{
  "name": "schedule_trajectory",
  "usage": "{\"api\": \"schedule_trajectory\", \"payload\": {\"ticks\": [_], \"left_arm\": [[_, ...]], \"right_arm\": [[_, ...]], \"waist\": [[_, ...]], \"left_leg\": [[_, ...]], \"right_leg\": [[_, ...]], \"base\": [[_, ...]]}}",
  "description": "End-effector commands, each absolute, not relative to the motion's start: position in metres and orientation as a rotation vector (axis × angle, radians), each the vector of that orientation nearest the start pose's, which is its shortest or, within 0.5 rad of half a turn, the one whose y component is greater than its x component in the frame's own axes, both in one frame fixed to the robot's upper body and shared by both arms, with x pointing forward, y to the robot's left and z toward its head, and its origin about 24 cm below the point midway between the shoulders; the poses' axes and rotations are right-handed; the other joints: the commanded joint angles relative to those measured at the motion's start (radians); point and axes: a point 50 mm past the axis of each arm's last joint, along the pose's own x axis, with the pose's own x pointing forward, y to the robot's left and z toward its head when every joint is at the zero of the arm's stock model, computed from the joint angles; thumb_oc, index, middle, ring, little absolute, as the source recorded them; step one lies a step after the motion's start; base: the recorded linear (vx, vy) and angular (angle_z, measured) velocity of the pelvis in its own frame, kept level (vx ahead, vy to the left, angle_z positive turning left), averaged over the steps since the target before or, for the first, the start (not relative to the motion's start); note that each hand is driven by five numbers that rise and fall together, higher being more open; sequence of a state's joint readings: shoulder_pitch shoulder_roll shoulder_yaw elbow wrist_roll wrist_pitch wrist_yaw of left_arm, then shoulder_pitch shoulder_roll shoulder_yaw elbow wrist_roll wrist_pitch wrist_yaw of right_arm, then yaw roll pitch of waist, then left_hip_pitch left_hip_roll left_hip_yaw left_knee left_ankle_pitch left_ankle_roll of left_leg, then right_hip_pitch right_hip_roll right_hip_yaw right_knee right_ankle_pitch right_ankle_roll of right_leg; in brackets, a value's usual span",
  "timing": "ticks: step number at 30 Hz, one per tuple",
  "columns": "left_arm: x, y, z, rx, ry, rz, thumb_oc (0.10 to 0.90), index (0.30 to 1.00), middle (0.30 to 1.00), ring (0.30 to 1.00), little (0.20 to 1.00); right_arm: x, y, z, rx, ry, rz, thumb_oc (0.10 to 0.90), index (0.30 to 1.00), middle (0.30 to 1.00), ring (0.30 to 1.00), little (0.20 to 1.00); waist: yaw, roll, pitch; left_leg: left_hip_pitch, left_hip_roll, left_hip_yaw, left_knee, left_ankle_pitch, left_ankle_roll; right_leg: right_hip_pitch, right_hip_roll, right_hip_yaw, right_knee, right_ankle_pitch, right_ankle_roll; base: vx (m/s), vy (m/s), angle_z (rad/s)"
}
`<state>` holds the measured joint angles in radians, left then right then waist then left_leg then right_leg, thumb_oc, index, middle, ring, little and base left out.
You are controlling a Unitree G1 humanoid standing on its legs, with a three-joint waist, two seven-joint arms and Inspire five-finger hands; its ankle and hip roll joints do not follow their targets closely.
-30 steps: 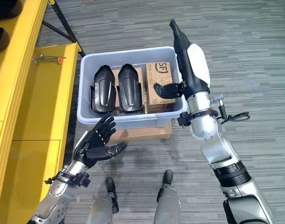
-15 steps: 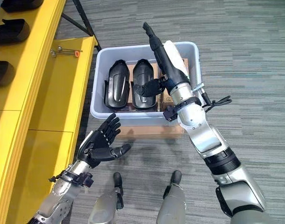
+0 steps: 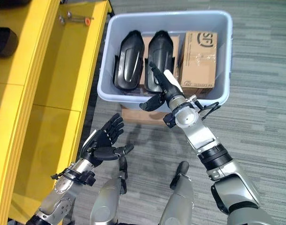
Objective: Move parts from the plastic box to the shelf.
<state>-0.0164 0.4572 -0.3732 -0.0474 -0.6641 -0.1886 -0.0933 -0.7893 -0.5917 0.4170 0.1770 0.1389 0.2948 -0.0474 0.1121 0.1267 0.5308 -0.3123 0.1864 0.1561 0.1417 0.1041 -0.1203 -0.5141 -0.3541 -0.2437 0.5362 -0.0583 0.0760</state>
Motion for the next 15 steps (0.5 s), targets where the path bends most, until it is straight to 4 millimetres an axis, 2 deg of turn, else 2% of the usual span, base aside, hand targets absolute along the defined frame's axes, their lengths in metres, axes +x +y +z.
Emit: {"api": "schedule_trajectory", "payload": {"ticks": [1,4,6,9,15], "left_arm": [[0.234,0.128,0.094,-0.346,-0.203,-0.560,0.900,1.000,1.000,1.000,1.000],[0.233,0.125,0.096,-0.377,-0.210,-0.600,0.900,1.000,1.000,1.000,1.000],[0.230,0.115,0.100,-0.384,-0.226,-0.655,0.900,1.000,1.000,1.000,1.000],[0.231,0.112,0.099,-0.378,-0.199,-0.627,0.900,1.000,1.000,1.000,1.000],[0.237,0.118,0.096,-0.363,-0.161,-0.579,0.900,1.000,1.000,1.000,1.000]], "right_arm": [[0.351,-0.104,0.280,-0.674,-0.571,0.244,0.900,1.000,1.000,1.000,1.000],[0.349,-0.100,0.285,-0.758,-0.638,0.205,0.900,1.000,1.000,1.000,1.000],[0.349,-0.100,0.292,-0.861,-0.651,0.157,0.900,1.000,1.000,1.000,1.000],[0.351,-0.099,0.293,-0.868,-0.632,0.151,0.900,1.000,1.000,1.000,1.000],[0.361,-0.096,0.283,-0.782,-0.517,0.180,0.900,1.000,1.000,1.000,1.000]], "waist": [[0.002,0.023,-0.011],[0.002,0.029,-0.011],[0.004,0.041,-0.011],[0.006,0.046,-0.011],[0.016,0.048,-0.011]], "left_leg": [[-0.025,0.064,0.056,0.060,-0.078,0.014],[-0.043,0.066,0.057,0.056,-0.074,0.014],[-0.079,0.066,0.059,0.063,-0.068,0.017],[-0.093,0.066,0.060,0.068,-0.068,0.017],[-0.133,0.076,0.055,0.074,-0.057,0.011]], "right_leg": [[-0.035,-0.003,-0.002,0.065,-0.082,0.015],[-0.057,-0.002,0.001,0.070,-0.083,0.013],[-0.095,0.001,0.005,0.089,-0.087,0.006],[-0.111,0.004,0.007,0.099,-0.092,0.000],[-0.150,0.011,0.006,0.130,-0.111,-0.015]], "base": [[0.00,0.000,0.00],[0.00,0.011,-0.03],[0.00,0.010,-0.02],[0.00,0.000,0.00],[0.01,-0.016,-0.01]]}}
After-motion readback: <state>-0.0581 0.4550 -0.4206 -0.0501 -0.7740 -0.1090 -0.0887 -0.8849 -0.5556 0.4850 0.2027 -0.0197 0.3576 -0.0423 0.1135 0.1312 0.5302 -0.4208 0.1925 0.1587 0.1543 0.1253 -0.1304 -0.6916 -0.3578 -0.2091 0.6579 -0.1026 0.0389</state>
